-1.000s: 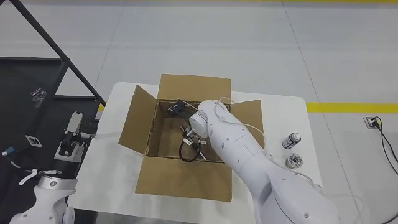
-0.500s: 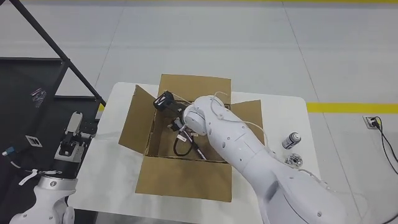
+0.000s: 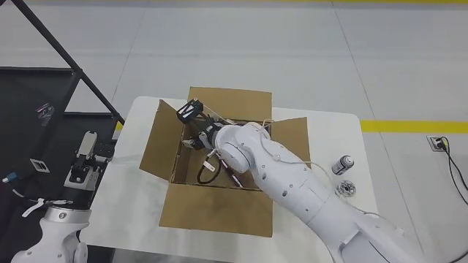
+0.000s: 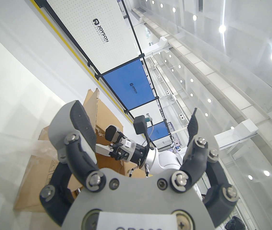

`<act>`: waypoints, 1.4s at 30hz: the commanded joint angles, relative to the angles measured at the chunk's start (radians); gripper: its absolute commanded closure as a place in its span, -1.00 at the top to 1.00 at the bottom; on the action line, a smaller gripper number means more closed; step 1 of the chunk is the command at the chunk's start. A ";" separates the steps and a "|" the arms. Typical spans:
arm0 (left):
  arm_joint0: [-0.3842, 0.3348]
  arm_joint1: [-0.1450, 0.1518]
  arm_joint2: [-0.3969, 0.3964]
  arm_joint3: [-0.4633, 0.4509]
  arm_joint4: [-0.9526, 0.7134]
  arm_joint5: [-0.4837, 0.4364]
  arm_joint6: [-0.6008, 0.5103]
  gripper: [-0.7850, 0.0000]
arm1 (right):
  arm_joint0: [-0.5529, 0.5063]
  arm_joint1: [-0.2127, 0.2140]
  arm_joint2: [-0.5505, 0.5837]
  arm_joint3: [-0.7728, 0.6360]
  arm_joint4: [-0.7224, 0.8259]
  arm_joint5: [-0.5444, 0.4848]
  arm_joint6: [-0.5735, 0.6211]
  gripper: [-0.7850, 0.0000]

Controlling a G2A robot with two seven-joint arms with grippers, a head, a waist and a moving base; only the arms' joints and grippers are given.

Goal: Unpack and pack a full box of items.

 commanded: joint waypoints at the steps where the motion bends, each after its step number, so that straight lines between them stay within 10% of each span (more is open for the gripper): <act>1: 0.000 0.000 0.000 0.000 0.000 0.000 0.000 1.00 | -0.091 0.048 0.075 -0.171 -0.069 0.024 0.030 1.00; 8: 0.000 0.000 0.000 0.000 0.000 0.000 0.000 1.00 | -0.352 0.137 0.271 -0.519 -0.207 0.020 0.059 1.00; 25: 0.000 0.000 0.000 0.000 0.000 0.000 0.000 1.00 | -0.388 0.148 0.310 -0.561 -0.223 -0.005 0.040 1.00; 42: 0.000 0.000 0.000 0.000 0.000 0.000 0.000 1.00 | -0.953 0.252 0.956 -1.014 -0.418 0.095 0.081 1.00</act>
